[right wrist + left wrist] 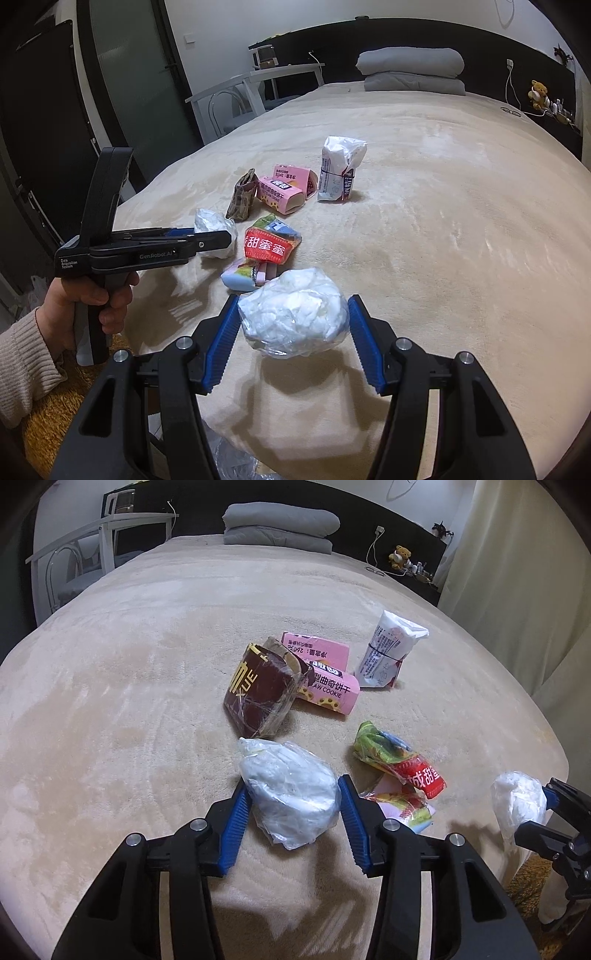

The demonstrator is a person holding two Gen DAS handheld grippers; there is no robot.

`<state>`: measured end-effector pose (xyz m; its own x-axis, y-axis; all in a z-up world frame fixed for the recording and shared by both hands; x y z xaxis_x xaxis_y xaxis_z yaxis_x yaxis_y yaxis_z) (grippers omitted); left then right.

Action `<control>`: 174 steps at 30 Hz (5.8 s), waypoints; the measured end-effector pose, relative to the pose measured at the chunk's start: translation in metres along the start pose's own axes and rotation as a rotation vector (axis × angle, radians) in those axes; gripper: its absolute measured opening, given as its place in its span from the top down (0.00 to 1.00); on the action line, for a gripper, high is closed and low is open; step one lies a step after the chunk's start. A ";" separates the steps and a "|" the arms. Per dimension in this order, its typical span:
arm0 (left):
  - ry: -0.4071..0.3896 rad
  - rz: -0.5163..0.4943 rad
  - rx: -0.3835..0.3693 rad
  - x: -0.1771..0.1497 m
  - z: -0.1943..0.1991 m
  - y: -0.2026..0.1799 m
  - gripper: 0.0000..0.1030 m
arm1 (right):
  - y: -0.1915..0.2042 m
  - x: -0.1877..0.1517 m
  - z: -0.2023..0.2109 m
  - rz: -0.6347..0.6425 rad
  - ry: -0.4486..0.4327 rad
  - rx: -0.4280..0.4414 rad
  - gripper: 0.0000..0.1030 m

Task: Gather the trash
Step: 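Grasp a white crumpled plastic bag with the right tool while the left tool grasps another, then carry the white bag with the right tool down to the bin while the left tool carries its bag, then open the right tool over the bin while the left tool opens to drop its bag, then raise both tools back toward the remaining trash on the bed, then grasp the red-labelled snack bag with the right tool while the left tool grasps the pastel wrapper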

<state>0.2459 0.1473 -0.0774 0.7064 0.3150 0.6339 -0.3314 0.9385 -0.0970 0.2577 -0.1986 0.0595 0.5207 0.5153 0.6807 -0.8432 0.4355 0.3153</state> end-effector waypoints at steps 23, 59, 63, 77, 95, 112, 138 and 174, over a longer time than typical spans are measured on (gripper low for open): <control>-0.077 0.002 -0.049 -0.019 0.045 -0.004 0.55 | 0.003 -0.007 0.007 -0.010 -0.010 -0.013 0.43; -0.154 -0.009 -0.222 -0.155 0.170 -0.061 0.55 | 0.077 -0.105 0.091 -0.104 -0.086 -0.020 0.43; -0.138 -0.021 -0.217 -0.172 0.175 -0.070 0.55 | 0.084 -0.116 0.091 -0.112 -0.069 -0.018 0.43; 0.052 -0.083 -0.191 -0.203 0.138 -0.093 0.55 | 0.071 -0.138 0.063 -0.244 0.054 0.008 0.43; 0.341 0.015 -0.171 -0.222 0.064 -0.079 0.55 | 0.028 -0.164 0.010 -0.483 0.264 -0.020 0.43; 0.478 -0.005 -0.140 -0.239 0.035 -0.091 0.54 | 0.013 -0.186 -0.020 -0.618 0.381 -0.022 0.41; 0.215 0.065 -0.167 -0.214 0.102 -0.073 0.31 | 0.028 -0.167 0.019 -0.575 0.214 0.063 0.30; -0.090 0.195 -0.127 -0.036 0.093 0.039 0.31 | -0.009 0.038 -0.077 -0.211 0.032 0.046 0.30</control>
<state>0.1489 0.1590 -0.0325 0.5760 0.4837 0.6589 -0.3711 0.8730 -0.3164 0.2953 -0.1262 0.0320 0.6894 0.4396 0.5757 -0.7201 0.5021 0.4790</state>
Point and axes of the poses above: each gripper's, at about its wrist camera, not at the fingertips, and z roughly against the way its jaws point, y to its left, x to its top, the point moved 3 cm from there along -z, roughly the way its jaws point, and after that the axes turned 9 degrees about x, right-handed, at the moved point
